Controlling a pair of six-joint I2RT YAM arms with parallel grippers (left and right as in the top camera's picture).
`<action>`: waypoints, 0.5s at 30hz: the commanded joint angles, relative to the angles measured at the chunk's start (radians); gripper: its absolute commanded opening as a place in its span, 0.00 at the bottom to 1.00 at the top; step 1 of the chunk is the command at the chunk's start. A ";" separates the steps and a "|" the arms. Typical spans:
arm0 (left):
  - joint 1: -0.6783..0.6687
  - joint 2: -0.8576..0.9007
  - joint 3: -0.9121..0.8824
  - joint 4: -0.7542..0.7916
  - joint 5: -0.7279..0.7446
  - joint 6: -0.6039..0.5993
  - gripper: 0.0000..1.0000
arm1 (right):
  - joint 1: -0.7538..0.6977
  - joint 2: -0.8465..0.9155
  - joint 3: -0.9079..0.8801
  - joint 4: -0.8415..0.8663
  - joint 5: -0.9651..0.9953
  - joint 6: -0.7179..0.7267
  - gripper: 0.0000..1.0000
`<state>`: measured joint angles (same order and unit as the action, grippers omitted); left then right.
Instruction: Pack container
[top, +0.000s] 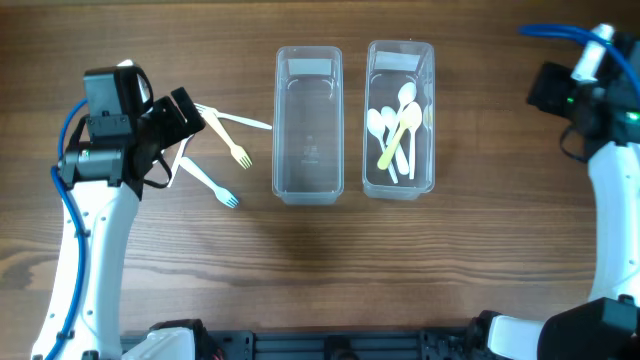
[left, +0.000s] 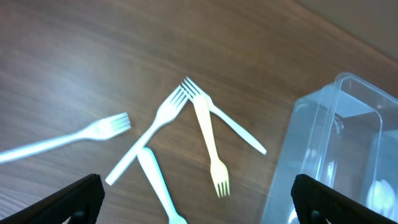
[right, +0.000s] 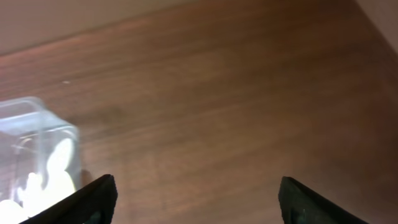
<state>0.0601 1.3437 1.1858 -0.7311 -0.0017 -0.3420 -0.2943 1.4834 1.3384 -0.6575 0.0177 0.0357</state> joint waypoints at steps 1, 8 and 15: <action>0.003 0.072 0.016 -0.054 -0.010 -0.064 0.99 | -0.063 -0.006 0.016 -0.029 -0.045 -0.005 0.85; 0.003 0.354 0.016 -0.193 -0.007 -0.568 0.86 | -0.079 -0.006 0.015 -0.032 -0.045 0.002 0.85; 0.003 0.522 0.016 -0.148 0.058 -0.687 0.69 | -0.079 -0.006 0.015 -0.040 -0.045 0.001 0.85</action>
<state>0.0601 1.8256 1.1961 -0.8894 0.0269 -0.9226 -0.3702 1.4834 1.3384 -0.6952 -0.0113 0.0357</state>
